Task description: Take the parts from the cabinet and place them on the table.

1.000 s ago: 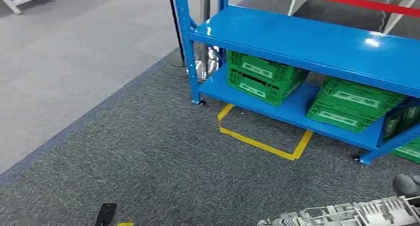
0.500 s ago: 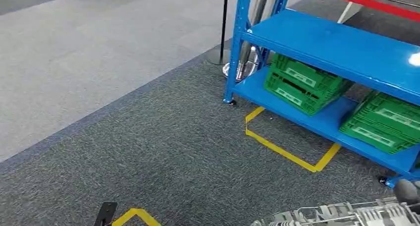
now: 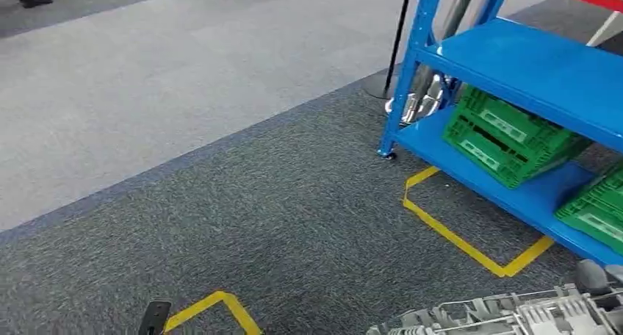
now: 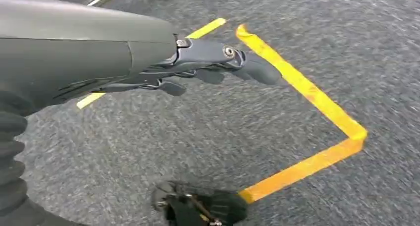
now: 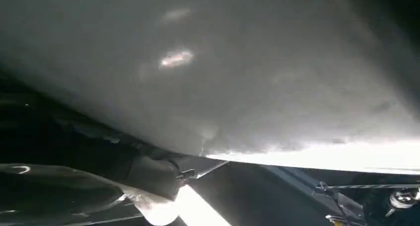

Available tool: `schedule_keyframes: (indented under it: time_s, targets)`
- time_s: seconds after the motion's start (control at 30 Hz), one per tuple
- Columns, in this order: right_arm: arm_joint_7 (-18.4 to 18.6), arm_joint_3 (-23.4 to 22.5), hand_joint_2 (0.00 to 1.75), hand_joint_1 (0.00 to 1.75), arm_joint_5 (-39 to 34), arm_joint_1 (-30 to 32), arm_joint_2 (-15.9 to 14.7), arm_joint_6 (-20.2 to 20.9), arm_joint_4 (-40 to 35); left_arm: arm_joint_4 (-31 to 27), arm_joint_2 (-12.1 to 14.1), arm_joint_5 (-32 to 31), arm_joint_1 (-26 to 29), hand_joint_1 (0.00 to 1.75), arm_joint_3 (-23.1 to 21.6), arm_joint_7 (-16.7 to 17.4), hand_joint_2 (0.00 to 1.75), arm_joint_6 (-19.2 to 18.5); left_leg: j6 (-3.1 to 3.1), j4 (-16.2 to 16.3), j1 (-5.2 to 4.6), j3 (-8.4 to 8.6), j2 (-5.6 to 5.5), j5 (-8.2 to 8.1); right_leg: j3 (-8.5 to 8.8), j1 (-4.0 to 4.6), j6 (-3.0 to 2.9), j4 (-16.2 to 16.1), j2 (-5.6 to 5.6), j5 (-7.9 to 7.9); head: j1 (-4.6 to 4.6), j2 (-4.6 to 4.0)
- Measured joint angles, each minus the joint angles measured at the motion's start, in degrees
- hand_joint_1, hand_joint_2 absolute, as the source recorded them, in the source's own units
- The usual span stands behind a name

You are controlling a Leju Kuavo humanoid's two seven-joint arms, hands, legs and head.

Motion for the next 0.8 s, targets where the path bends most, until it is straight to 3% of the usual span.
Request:
schedule_keyframes:
  time_s: [0.03,0.1,0.13,0.17,0.2,0.3,0.33,0.37,0.4,0.43,0.47,0.5,0.53,0.57,0.6,0.63,0.67,0.7,0.8]
  targets:
    - [0.00,0.50,1.75,1.75,0.07,-0.45,0.02,0.00,-0.07,0.00,-0.04,0.00,0.34,0.00,0.00,0.02,1.75,0.02,-0.11,-0.11,0.16,0.31,0.10,0.78,0.02,0.00,0.00,0.00,-0.90,-0.04,0.04,0.00]
    - [0.00,1.60,1.75,1.75,0.92,-1.68,0.07,0.00,-0.35,0.00,-0.04,0.09,0.90,0.00,0.00,0.86,1.75,0.31,0.11,-6.98,0.20,4.11,0.56,4.77,0.18,0.02,0.07,0.00,-2.19,-0.15,0.02,0.00]
    - [0.00,2.21,1.75,1.75,1.64,-2.38,0.07,0.00,-0.35,0.00,-0.02,0.35,1.14,0.00,0.04,1.40,1.75,0.57,0.52,-12.74,0.00,7.34,2.04,7.16,0.43,0.05,0.21,0.00,-2.79,-0.25,0.02,0.00]
    - [0.00,2.69,1.75,1.75,2.10,-2.77,0.07,0.00,-0.35,0.00,-0.02,0.46,1.24,0.00,0.07,1.68,1.75,0.55,1.03,-16.44,-0.45,9.20,4.77,7.25,0.57,0.12,0.42,0.00,-3.37,-0.40,0.02,0.00]
    - [0.00,3.03,1.75,1.75,2.17,-2.99,0.11,0.00,-0.33,0.00,-0.02,0.48,1.23,0.00,0.07,1.68,1.75,0.33,1.54,-17.53,-1.08,9.53,5.37,6.88,0.45,0.58,0.83,0.26,-3.89,-0.66,-0.06,0.00]
    - [0.00,4.33,1.75,1.75,1.81,-4.33,0.55,0.00,-0.33,0.00,0.22,0.28,2.06,0.00,0.13,3.56,1.75,0.57,2.61,-17.25,-1.18,8.71,3.42,7.02,0.75,0.61,1.53,-0.03,-5.97,-0.69,0.04,0.00]
    - [0.00,4.85,1.75,1.75,1.73,-4.66,0.70,0.00,-0.33,0.00,0.24,0.37,2.39,0.00,0.26,4.15,1.75,0.79,3.21,-18.06,-0.63,9.30,2.66,7.53,0.69,0.50,1.97,0.07,-6.21,-1.23,-0.09,0.02]
    - [0.00,5.13,1.75,1.75,1.75,-4.88,0.72,0.00,-0.28,0.00,0.31,0.50,2.63,0.00,0.46,4.46,1.75,1.02,3.51,-18.25,-0.58,9.41,2.20,7.70,0.22,0.33,2.19,1.14,-3.17,-2.32,0.28,0.00]
    - [0.00,5.35,1.75,1.75,1.64,-4.94,0.72,0.00,-0.31,0.00,0.44,0.55,2.59,0.00,0.52,4.63,1.75,1.18,3.88,-18.24,-0.45,9.23,1.61,7.88,-1.20,0.23,2.19,4.54,-0.32,-4.46,0.39,0.02]
    - [0.00,5.42,1.75,1.75,1.66,-4.93,0.85,0.00,-0.26,0.00,0.46,0.55,2.54,0.00,0.57,4.66,1.75,1.18,4.02,-18.22,-0.44,9.05,0.79,7.96,-3.43,0.23,2.28,9.27,1.03,-6.72,0.66,0.00]
    - [0.00,5.51,1.75,1.75,1.66,-4.90,0.87,0.00,-0.24,0.00,0.46,0.55,2.55,0.00,0.57,4.66,1.75,1.18,4.10,-18.21,-0.48,8.87,0.01,8.02,-5.91,0.24,2.31,14.21,1.60,-8.65,0.68,0.00]
    - [0.00,5.59,1.75,1.75,1.66,-4.96,0.87,0.00,-0.20,0.00,0.50,0.52,2.62,0.00,0.59,4.66,1.75,1.18,4.16,-18.17,-0.53,8.76,-0.78,8.07,-7.98,0.27,2.33,18.01,1.80,-9.61,0.61,0.00]
    - [0.00,5.75,1.75,1.75,1.66,-4.97,0.87,0.00,-0.15,0.00,0.52,0.52,2.78,0.00,0.65,4.66,1.75,1.18,4.13,-18.16,-0.56,8.79,-1.70,8.12,-8.69,0.29,2.31,18.78,1.81,-8.80,0.70,0.00]
    - [0.00,5.83,1.75,1.75,1.68,-5.01,0.90,0.00,-0.13,0.00,0.52,0.52,2.88,0.00,0.72,4.66,1.75,1.18,4.12,-18.13,-0.55,8.86,-2.46,8.13,-8.07,0.28,2.23,16.97,1.82,-6.92,0.61,0.00]
    - [0.00,5.92,1.75,1.75,1.81,-5.18,0.94,0.00,-0.07,0.00,0.57,0.50,2.91,0.00,0.85,5.07,1.75,1.33,4.05,-18.00,-0.52,8.93,-3.45,8.16,-6.14,0.23,2.16,12.35,2.05,-3.79,0.66,0.00]
    - [0.00,5.99,1.75,1.75,1.95,-5.44,1.03,0.00,0.00,0.00,0.61,0.50,2.88,0.00,0.90,5.58,1.75,1.49,3.97,-17.78,-0.49,8.96,-4.21,8.12,-3.80,0.10,2.06,7.03,2.97,-0.90,0.66,0.00]
    - [0.00,6.25,1.75,1.75,1.88,-5.74,1.07,0.00,0.07,0.00,0.66,0.50,2.89,0.00,0.92,5.79,1.75,1.57,3.77,-17.50,-0.44,8.77,-4.84,8.01,-1.94,-0.15,1.98,2.60,5.42,0.71,0.70,0.00]
    - [0.00,6.56,1.75,1.75,1.77,-5.99,1.25,0.00,0.26,0.00,0.72,0.50,2.78,0.00,0.96,5.77,1.75,1.64,3.32,-16.93,-0.79,8.26,-5.49,7.92,-1.40,-0.36,1.93,1.31,7.52,-0.23,0.61,0.00]
    - [0.00,7.74,1.75,1.75,2.34,-6.37,1.68,0.00,1.16,-0.02,0.94,1.18,3.11,0.00,1.27,4.70,1.75,1.20,2.08,-16.98,-0.21,7.17,-7.40,8.73,-1.17,0.08,1.13,1.29,5.93,-0.20,0.52,0.00]
